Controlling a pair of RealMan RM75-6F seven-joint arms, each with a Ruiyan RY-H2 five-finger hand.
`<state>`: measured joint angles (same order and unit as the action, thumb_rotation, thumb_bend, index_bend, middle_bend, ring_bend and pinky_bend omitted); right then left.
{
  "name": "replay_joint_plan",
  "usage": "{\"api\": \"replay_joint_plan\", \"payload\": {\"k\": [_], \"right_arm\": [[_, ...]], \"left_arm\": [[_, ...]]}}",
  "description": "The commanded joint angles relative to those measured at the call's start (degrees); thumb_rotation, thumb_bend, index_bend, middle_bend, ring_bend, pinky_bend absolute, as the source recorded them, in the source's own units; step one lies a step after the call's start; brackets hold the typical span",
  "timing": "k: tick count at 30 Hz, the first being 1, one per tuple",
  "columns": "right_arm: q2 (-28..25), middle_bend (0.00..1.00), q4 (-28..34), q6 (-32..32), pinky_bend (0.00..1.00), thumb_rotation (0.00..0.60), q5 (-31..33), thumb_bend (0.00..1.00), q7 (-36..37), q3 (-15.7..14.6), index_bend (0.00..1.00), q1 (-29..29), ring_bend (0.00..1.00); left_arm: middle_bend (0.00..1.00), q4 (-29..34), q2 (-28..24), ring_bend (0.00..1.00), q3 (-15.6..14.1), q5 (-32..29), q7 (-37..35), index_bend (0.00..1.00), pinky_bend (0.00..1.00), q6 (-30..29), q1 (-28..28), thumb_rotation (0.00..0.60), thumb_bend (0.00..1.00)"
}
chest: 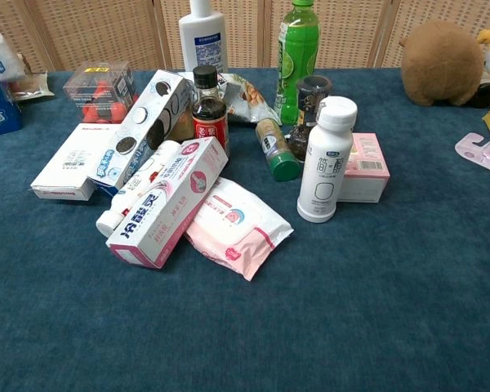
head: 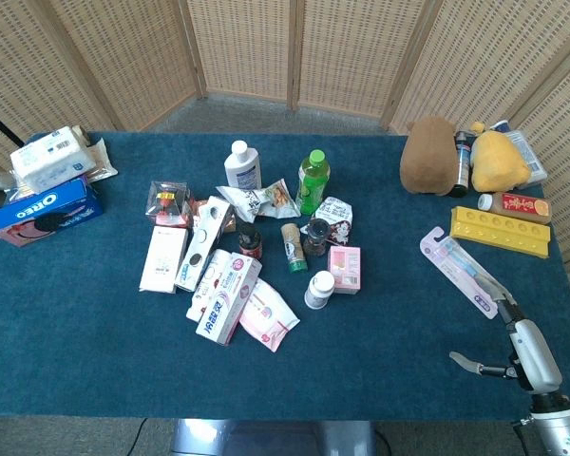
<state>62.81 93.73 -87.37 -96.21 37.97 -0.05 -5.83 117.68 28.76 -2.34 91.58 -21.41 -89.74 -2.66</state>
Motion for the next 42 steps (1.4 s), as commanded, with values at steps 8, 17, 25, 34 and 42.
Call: {"api": "replay_joint_plan", "payload": {"k": [8, 17, 25, 34, 42], "right_arm": [[1.9, 0.0, -0.8, 3.4, 0.04, 0.6, 0.1, 0.0, -0.9, -1.3, 0.0, -1.4, 0.0], [6.9, 0.0, -0.1, 13.2, 0.04, 0.6, 3.4, 0.0, -4.6, 0.2, 0.0, -7.1, 0.0], [14.0, 0.0, 1.0, 20.1, 0.04, 0.6, 10.4, 0.0, -10.8, 5.0, 0.0, -12.4, 0.0], [20.3, 0.0, -0.5, 24.8, 0.04, 0.6, 16.3, 0.0, -13.6, 7.9, 0.0, -16.3, 0.0], [24.1, 0.0, -1.6, 27.6, 0.04, 0.6, 19.9, 0.0, -14.6, 10.3, 0.0, -19.2, 0.0]], "left_arm": [[0.0, -0.1, 0.1, 0.0, -0.1, -0.4, -0.1, 0.0, 0.0, -0.4, 0.0, 0.6, 0.0], [0.0, -0.8, -0.2, 0.0, 0.2, -1.1, -1.8, 0.0, 0.0, -0.1, 0.3, 0.6, 0.0], [0.0, -1.9, -0.6, 0.0, 0.4, -2.6, -4.1, 0.0, 0.0, 0.2, 0.5, 0.6, 0.0], [0.0, -2.5, -0.6, 0.0, 0.4, -2.6, -5.0, 0.0, 0.0, 0.9, 0.9, 0.6, 0.0], [0.0, -2.8, -0.6, 0.0, 0.4, -2.9, -5.6, 0.0, 0.0, 1.8, 1.2, 0.6, 0.0]]}}
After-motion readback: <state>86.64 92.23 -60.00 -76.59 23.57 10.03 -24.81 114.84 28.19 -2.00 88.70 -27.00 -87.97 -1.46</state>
